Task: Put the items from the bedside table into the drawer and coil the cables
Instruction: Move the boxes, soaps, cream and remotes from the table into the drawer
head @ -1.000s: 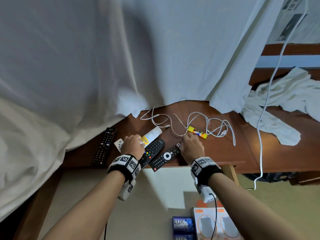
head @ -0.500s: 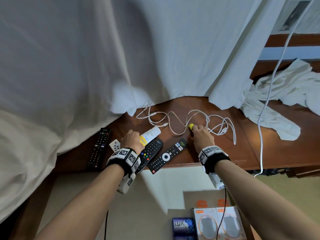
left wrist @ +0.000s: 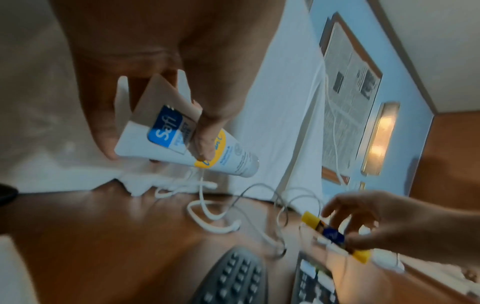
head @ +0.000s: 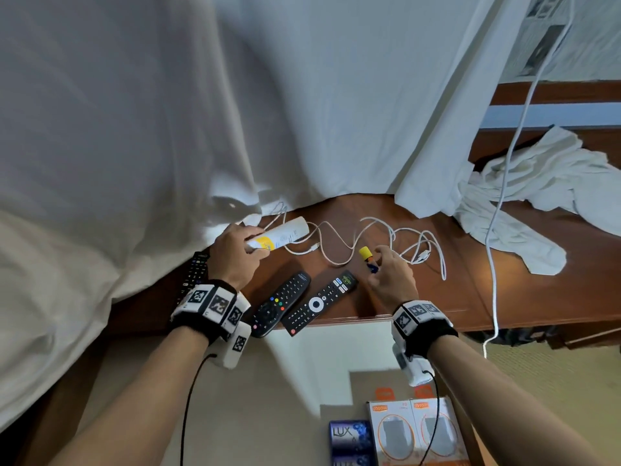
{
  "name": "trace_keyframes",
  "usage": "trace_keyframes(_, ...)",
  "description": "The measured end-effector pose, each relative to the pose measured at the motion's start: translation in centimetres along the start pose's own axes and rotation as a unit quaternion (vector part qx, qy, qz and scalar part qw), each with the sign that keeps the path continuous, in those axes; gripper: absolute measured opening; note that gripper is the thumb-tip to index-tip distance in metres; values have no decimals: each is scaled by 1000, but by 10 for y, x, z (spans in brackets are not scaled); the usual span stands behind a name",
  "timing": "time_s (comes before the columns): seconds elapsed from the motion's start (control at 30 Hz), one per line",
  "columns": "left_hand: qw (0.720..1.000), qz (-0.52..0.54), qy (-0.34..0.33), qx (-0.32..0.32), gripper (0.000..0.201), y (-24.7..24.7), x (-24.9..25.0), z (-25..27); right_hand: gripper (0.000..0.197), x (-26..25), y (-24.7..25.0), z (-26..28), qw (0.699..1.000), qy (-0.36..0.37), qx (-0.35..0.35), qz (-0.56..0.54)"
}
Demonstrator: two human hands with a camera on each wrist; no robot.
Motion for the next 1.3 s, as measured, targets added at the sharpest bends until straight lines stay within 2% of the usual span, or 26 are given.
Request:
trace_keyframes(0.1, 987, 159, 0, -19, 41, 13, 15, 27, 70, -6, 4, 27, 997, 20, 6, -78)
trace_keyframes(0.17, 967, 250, -2, -48, 36, 16, 22, 48, 79, -11, 6, 48, 991, 33, -2, -132)
trace_keyframes(0.23, 951, 299, 2, -74, 33, 17, 22, 68, 80, -15, 8, 70, 983, 42, -5, -177)
trace_keyframes(0.33, 925, 351, 28, -145, 32, 7, 12, 94, 68, -11, 1, 99, 972, 32, -32, -230)
trace_keyframes(0.47, 916, 296, 65, -262, 28, -31, -13, 125, 60, 1, -32, 130, 941, -8, -126, -314)
trace_keyframes(0.57, 905, 251, 102, -327, 24, -71, -41, 148, 49, 7, -65, 150, 920, -40, -220, -322)
trace_keyframes(0.63, 900, 218, 120, -358, 14, -96, -58, 160, 39, 10, -88, 158, 920, -53, -266, -283)
trace_keyframes(0.73, 901, 148, 152, -378, 13, -125, -77, 171, 27, 11, -119, 167, 935, -36, -313, -164)
trace_keyframes(0.9, 889, 99, 198, -400, 12, -157, -95, 173, 30, 13, -163, 175, 923, -24, -385, -9)
trace_keyframes(1.03, 881, 81, 209, -418, 12, -173, -103, 171, 34, 17, -175, 176, 914, -24, -401, 57)
trace_keyframes(1.17, 864, 95, 223, -442, 12, -186, -107, 175, 34, 25, -181, 178, 918, -6, -389, 74)
trace_keyframes(1.3, 872, 94, 210, -431, 14, -193, -108, 180, 34, 20, -186, 179, 908, 61, -384, 156)
Point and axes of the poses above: each hand's wrist, its own z-axis away from the middle knuckle, its own y-axis out of the back of the hand, x = y × z, the point moved 3 cm from there along -z, towards the middle knuckle, and after that the axes turned 11 degrees about -x, right-handed, at the moved point
